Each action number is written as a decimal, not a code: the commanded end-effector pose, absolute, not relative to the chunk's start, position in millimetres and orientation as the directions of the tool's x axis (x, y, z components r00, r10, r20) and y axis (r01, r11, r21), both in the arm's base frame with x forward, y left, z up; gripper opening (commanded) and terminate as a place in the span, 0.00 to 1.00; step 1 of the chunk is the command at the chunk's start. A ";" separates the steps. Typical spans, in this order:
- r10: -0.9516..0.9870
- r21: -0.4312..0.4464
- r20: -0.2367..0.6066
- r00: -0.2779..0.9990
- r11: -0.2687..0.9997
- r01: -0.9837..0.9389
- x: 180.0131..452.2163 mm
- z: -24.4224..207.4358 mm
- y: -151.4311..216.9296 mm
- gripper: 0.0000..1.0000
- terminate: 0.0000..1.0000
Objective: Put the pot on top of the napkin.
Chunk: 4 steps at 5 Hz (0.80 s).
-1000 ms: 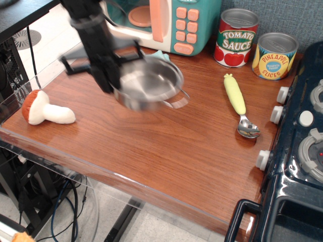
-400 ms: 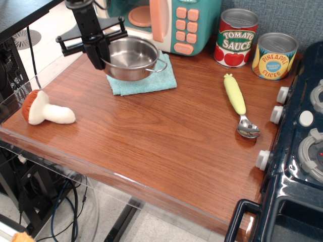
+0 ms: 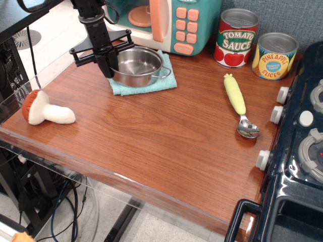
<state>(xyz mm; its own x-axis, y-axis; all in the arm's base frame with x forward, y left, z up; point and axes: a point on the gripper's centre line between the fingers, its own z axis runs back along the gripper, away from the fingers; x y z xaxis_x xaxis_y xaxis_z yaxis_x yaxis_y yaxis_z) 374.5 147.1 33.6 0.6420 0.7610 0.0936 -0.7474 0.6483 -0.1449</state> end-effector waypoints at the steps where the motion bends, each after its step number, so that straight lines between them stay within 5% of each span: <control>1: 0.737 -0.137 0.142 0.661 0.676 -0.724 370.9 45.5 140.6 1.00 0.00; 4: 0.739 -0.146 0.206 0.642 0.672 -0.726 358.2 75.4 142.7 1.00 0.00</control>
<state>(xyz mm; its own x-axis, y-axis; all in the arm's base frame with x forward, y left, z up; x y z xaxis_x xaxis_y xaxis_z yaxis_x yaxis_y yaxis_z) 364.2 138.1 48.0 0.6548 0.7428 0.1395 -0.7337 0.6691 -0.1185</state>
